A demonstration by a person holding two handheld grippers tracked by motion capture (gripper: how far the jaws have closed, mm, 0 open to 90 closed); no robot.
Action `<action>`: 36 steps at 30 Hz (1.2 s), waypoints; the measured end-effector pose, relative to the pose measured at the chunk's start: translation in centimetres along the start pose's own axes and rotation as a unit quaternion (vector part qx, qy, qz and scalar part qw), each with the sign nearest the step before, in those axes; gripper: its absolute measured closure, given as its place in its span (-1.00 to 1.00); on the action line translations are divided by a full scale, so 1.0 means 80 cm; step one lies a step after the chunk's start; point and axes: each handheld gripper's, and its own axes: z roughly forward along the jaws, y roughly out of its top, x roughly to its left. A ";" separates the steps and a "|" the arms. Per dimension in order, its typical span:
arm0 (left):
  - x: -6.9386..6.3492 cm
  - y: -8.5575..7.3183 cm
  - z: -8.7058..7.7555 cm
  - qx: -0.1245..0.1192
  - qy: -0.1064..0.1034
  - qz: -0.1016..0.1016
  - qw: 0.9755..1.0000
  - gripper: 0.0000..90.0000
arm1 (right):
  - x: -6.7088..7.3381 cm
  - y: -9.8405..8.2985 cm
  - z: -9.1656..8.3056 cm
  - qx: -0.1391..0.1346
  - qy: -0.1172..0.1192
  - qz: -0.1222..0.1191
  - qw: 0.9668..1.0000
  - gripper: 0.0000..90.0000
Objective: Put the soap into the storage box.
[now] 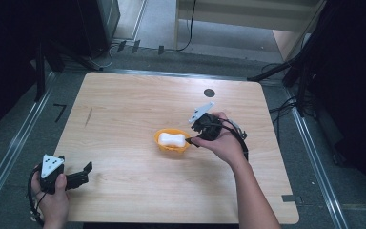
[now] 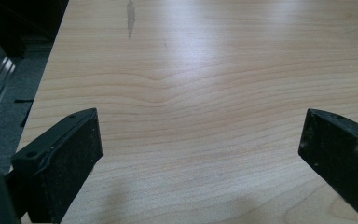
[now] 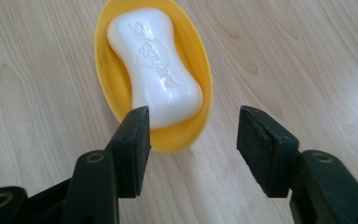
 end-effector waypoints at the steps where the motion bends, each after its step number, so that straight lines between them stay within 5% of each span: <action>1: 0.000 0.000 0.000 0.000 0.000 0.000 1.000 -1.00 | -0.001 -0.004 -0.002 -0.002 -0.002 0.006 1.000 0.00; 19: -0.001 0.000 0.000 0.001 0.002 0.005 1.000 -1.00 | 0.002 -0.070 -0.018 -0.013 -0.029 0.075 0.997 -0.42; 36: -0.002 0.000 0.000 0.000 0.003 0.004 1.000 -1.00 | 0.009 -0.123 -0.028 -0.025 -0.064 0.134 0.989 -0.82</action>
